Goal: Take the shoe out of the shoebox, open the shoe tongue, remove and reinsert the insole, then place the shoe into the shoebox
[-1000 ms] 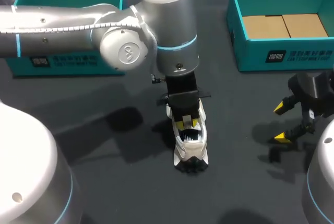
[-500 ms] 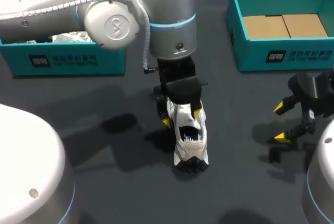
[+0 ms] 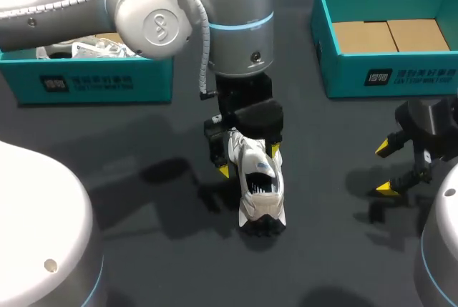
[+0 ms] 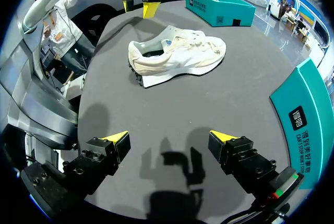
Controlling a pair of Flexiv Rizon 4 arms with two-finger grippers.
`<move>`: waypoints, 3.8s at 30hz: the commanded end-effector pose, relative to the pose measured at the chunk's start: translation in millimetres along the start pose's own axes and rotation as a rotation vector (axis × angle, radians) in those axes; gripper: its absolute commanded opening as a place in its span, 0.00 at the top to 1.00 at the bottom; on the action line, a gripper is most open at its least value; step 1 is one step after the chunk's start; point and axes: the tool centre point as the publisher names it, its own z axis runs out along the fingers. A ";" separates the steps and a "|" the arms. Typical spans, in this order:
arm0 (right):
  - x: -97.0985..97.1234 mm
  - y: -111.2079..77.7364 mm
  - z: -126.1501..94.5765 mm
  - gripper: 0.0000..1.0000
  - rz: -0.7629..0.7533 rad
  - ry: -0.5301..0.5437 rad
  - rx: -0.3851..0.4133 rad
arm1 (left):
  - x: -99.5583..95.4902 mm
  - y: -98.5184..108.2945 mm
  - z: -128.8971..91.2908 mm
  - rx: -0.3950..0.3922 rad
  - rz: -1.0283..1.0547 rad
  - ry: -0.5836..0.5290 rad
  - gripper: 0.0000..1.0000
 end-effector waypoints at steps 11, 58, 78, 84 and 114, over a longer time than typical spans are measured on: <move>2.0 -0.2 -0.7 0.00 0.001 -0.003 0.002 | 17.4 -17.8 7.9 -0.059 -0.545 -0.194 0.00; 2.0 -0.2 -0.7 0.00 0.001 -0.003 0.002 | -12.3 -33.3 113.3 -0.088 -0.948 -0.184 0.10; 2.0 -0.2 -0.7 0.00 0.001 -0.003 0.002 | -11.8 -25.7 127.4 -0.164 -1.040 -0.215 0.26; 2.0 -0.2 -0.7 0.00 0.001 -0.003 0.002 | -11.6 -24.4 131.8 -0.187 -1.058 -0.222 0.25; 2.0 -0.2 -0.7 0.00 0.001 -0.003 0.002 | -4.5 -21.1 134.7 -0.179 -1.063 -0.195 0.39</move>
